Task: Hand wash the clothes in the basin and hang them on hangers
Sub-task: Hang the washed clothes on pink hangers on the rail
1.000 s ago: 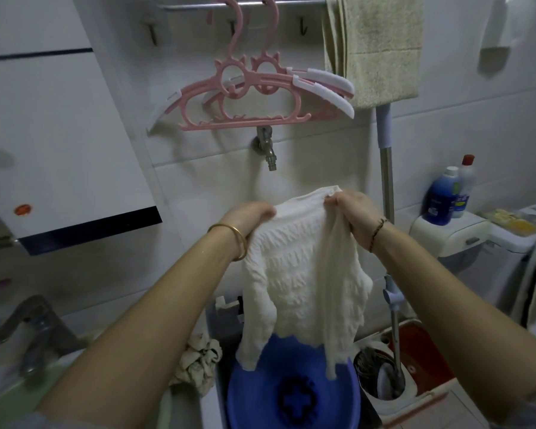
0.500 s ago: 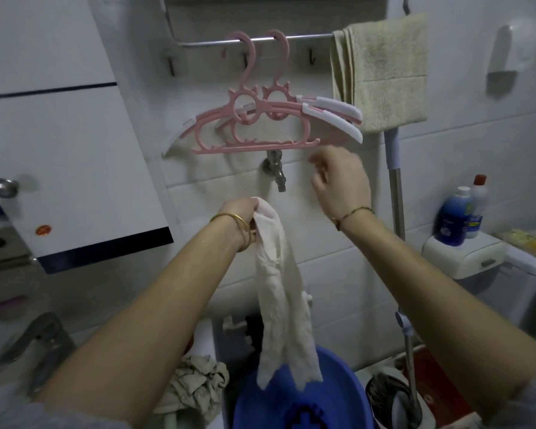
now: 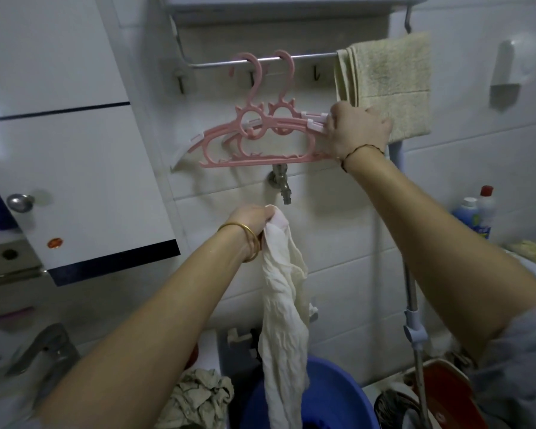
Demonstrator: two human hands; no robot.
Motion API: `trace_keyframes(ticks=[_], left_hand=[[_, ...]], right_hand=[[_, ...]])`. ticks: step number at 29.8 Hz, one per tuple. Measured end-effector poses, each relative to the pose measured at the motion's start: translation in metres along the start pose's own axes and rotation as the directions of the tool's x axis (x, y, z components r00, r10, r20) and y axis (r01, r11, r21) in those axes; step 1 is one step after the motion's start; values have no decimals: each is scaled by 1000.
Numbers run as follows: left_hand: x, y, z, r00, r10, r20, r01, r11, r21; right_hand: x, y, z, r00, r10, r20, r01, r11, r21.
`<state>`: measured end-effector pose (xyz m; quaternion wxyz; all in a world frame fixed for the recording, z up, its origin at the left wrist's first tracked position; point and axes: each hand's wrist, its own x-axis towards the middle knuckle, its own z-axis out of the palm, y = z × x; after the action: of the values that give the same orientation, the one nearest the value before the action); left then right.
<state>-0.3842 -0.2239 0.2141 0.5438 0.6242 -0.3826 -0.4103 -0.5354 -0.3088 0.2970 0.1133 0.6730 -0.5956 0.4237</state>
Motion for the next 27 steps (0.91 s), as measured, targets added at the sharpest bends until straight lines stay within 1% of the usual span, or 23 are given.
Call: trace_keyframes(ticks=[2,5,7,10,15,17,18,21,22,23,25,27], left_hand=[[2,0,3,1000,0,-5,0,999,34],[2,0,5,1000,3,-13,-2,996,85],[4,0,6,1000,16,-14,-14,993,118],[5,-2,8,1000,22,-5,-21,992,128],[4,-3,14,999,34,18,-36,986,165],[4,-4,17,999,28,30,-32,986,165],[5,-5,18,999,25,37,-31,986,162],[6,-8,22,998,27,48,-35,983,179],[7,-8,24,998,31,54,-40,983,182],[6,-9,26,998,33,62,-44,982,182],[7,-12,30,996,34,81,-50,978,205],[8,-17,37,992,38,117,-63,973,221]], right_hand=[[7,3,1,996,-10,87,8,1000,22],[15,7,2,990,-18,143,-17,971,237],[19,10,1,996,9,84,-34,952,304],[20,17,-2,999,46,15,-49,949,311],[19,43,0,996,76,40,-86,909,408],[9,57,3,992,118,36,-121,871,477],[2,66,7,989,148,31,-142,838,527],[-30,100,22,971,236,-49,-154,764,626],[-45,110,28,958,282,-55,-178,733,657],[-62,118,35,943,331,-37,-211,679,703],[-102,126,51,902,427,60,-296,514,805],[-143,127,68,856,488,167,-359,330,873]])
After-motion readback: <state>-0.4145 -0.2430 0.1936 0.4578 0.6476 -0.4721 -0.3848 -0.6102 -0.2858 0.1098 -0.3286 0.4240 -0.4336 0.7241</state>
